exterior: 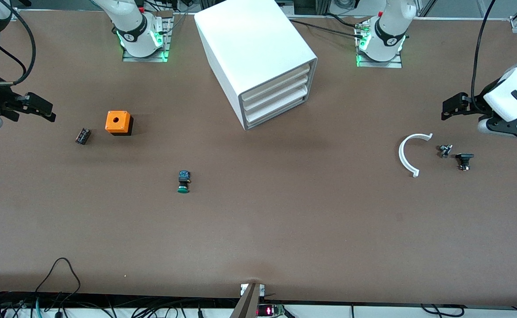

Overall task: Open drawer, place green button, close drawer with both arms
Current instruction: 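Move the right gripper toward the green button while the left gripper reaches the cabinet, then lower the right gripper onto the green button while the left gripper nears the drawer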

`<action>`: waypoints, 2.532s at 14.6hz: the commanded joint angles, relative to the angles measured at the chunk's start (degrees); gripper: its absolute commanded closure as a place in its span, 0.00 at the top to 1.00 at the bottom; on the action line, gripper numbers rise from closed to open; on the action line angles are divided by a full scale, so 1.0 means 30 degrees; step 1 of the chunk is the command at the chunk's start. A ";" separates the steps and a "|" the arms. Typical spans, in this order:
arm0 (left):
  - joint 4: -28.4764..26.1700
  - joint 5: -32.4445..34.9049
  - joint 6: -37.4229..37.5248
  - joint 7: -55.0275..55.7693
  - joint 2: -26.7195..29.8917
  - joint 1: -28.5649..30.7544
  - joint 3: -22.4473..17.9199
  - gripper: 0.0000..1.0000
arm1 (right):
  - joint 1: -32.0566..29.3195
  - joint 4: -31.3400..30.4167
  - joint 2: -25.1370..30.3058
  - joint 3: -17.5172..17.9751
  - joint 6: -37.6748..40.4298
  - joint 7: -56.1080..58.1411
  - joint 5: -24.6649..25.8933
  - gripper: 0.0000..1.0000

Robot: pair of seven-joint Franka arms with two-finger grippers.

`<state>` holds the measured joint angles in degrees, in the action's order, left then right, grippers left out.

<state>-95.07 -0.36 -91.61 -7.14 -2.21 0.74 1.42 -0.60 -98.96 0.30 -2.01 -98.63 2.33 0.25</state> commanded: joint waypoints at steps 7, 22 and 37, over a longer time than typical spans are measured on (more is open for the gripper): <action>0.0517 -0.0348 0.0186 -0.0199 -0.0171 0.0133 0.0055 1.00 | -0.0063 0.0436 -0.0101 0.0085 0.0357 -0.0189 -0.0085 1.00; 0.0546 -0.0230 0.0331 -0.0345 -0.2501 -0.1302 0.0026 1.00 | 0.2106 0.1989 -0.4230 0.0172 -0.0931 -0.0045 -0.0378 1.00; -0.4375 -1.6691 -0.1542 -0.4271 -0.9339 -0.3967 0.1047 1.00 | 0.5415 0.2048 -0.7918 0.0201 -0.4387 -0.0248 -0.0378 1.00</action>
<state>-107.19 -46.83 -95.61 -17.86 -29.33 -10.27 3.25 14.39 -94.08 -20.92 -1.10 -111.09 1.87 -0.11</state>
